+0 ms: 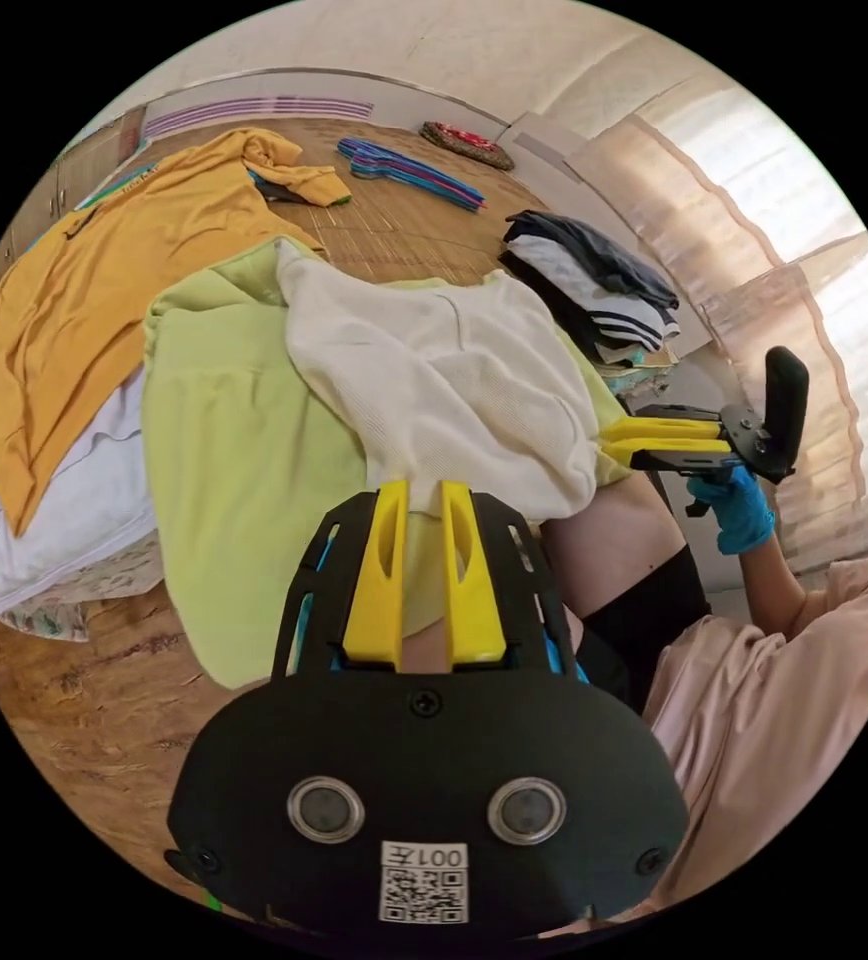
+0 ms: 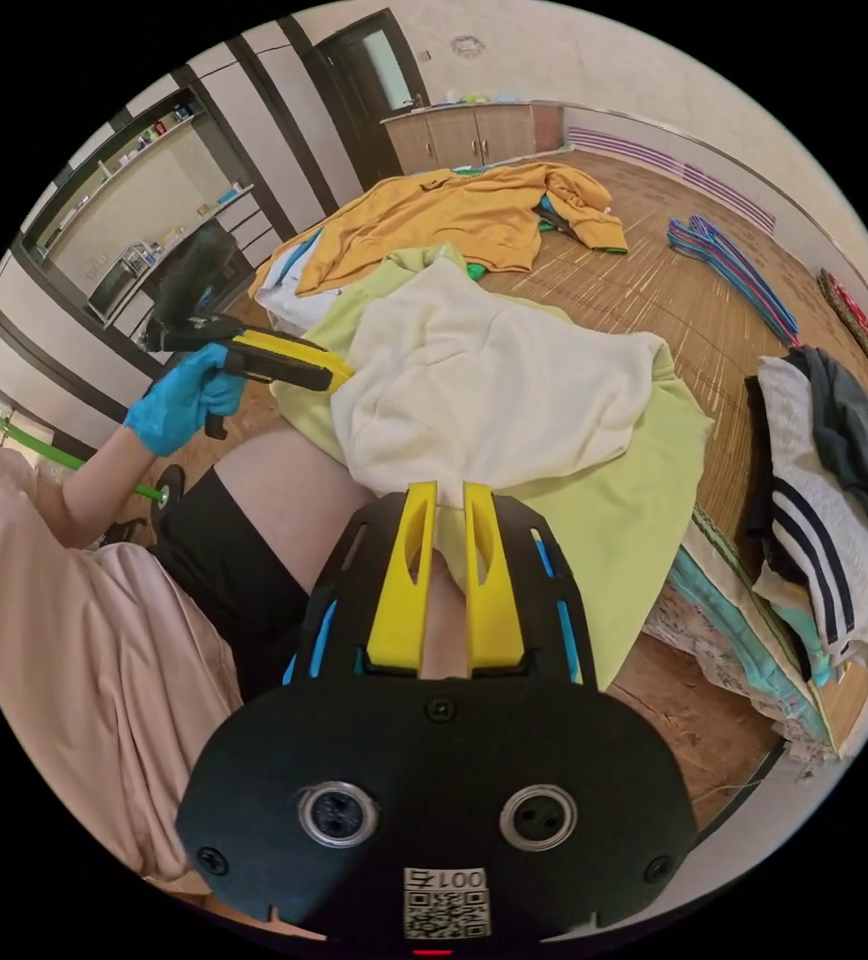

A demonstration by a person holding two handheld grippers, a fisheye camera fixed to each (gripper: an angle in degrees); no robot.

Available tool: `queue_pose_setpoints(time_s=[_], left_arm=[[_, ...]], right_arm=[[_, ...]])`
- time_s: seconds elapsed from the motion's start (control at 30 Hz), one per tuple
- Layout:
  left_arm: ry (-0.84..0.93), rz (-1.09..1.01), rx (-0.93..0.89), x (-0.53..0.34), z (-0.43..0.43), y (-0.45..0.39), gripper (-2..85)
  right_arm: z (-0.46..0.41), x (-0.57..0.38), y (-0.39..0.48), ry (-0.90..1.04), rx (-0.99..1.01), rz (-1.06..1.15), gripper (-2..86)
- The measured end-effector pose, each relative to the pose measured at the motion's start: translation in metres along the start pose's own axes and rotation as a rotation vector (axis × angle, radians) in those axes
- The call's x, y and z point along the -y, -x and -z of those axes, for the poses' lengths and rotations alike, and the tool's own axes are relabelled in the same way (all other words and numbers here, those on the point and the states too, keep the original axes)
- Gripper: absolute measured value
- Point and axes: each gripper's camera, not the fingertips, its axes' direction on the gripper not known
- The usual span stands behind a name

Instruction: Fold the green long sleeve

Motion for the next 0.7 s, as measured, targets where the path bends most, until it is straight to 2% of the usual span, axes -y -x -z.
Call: queue_pose_setpoints(time_s=[0.1,0.27,0.43,0.57,0.7], left_arm=[[-0.037,-0.020,-0.049,0.008,0.000,0.000,-0.6],[-0.225,-0.090,-0.136,0.003,0.025,-0.005,-0.8],[-0.086,-0.002,-0.074,-0.015,0.001,0.015,-0.3],[-0.122,0.017,-0.067,-0.026,0.012,0.019,0.2],[-0.173,0.050,0.013,-0.020,0.033,0.025,0.7]], right_arm=[[0.003,-0.004,0.009,-0.033,-0.009,0.000,0.5],[0.003,-0.014,0.016,-0.055,0.004,-0.010,0.7],[0.002,-0.015,0.042,-0.093,0.029,0.078,2.0],[0.001,0.001,0.079,-0.144,0.009,0.182,4.1],[-0.022,0.031,0.120,-0.170,0.055,0.237,6.9]])
